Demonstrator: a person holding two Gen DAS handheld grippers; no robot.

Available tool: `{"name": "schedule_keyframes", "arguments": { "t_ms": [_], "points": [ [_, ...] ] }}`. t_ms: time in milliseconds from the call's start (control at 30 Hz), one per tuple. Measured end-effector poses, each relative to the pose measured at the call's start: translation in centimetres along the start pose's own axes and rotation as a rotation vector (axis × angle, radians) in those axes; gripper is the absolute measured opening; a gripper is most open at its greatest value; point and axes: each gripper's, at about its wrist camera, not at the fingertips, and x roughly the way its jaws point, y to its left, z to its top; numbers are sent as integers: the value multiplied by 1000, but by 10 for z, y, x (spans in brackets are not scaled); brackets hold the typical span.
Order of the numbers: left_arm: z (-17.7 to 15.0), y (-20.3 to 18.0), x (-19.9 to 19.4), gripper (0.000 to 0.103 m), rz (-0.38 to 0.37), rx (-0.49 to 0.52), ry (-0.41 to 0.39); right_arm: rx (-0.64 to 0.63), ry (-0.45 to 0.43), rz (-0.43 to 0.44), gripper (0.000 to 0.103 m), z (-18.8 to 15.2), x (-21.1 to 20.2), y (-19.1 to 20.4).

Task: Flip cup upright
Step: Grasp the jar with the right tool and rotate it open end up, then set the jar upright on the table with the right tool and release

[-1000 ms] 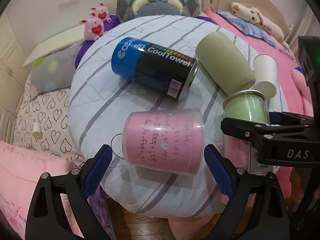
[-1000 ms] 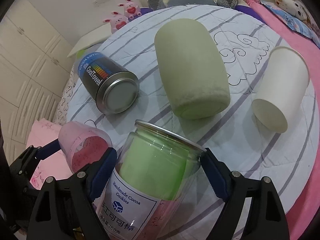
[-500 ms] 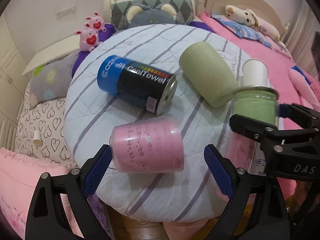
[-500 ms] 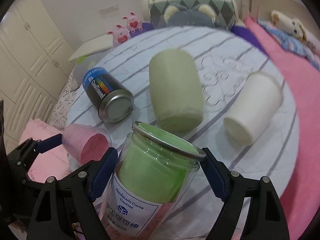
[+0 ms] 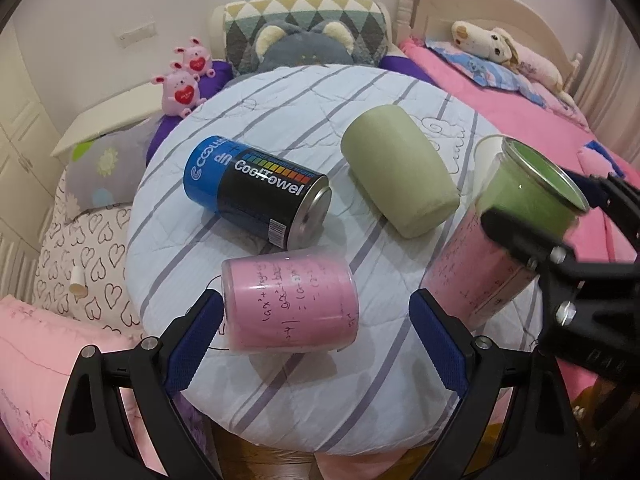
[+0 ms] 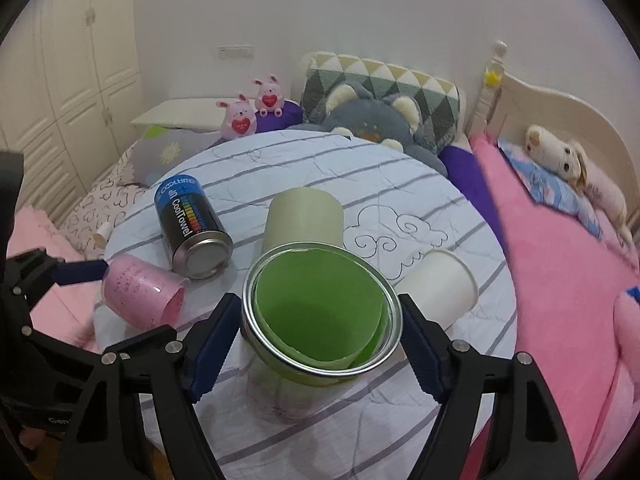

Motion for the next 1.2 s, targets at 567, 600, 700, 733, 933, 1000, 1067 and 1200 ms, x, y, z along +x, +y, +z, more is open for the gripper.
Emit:
{"name": "schedule_keyframes", "arguments": {
  "t_ms": [567,600,700,733,933,1000,1067,1200],
  "points": [
    [-12,-3,-15,96,21,-28,-25,77,19,114,80,-12,-17,-11],
    [-12,-4,-17,96,24,-26,-30,78,16,117,80,-12,-18,-11],
    [-12,-6,-23,96,32,-25,-43,86,-3,139,80,-14,-25,-13],
    [-12,-7,-24,96,34,-25,-45,87,-6,142,80,-14,-27,-13],
    [-16,-15,-34,96,44,-19,-68,100,-37,143,80,-18,-41,-19],
    [-17,-17,-36,96,44,-16,-72,107,-50,148,80,-21,-47,-22],
    [-18,-21,-38,96,50,-14,-76,116,-62,145,80,-23,-52,-27],
    [-20,-29,-41,96,48,-9,-84,135,-78,136,80,-29,-60,-36]
  ]
}}
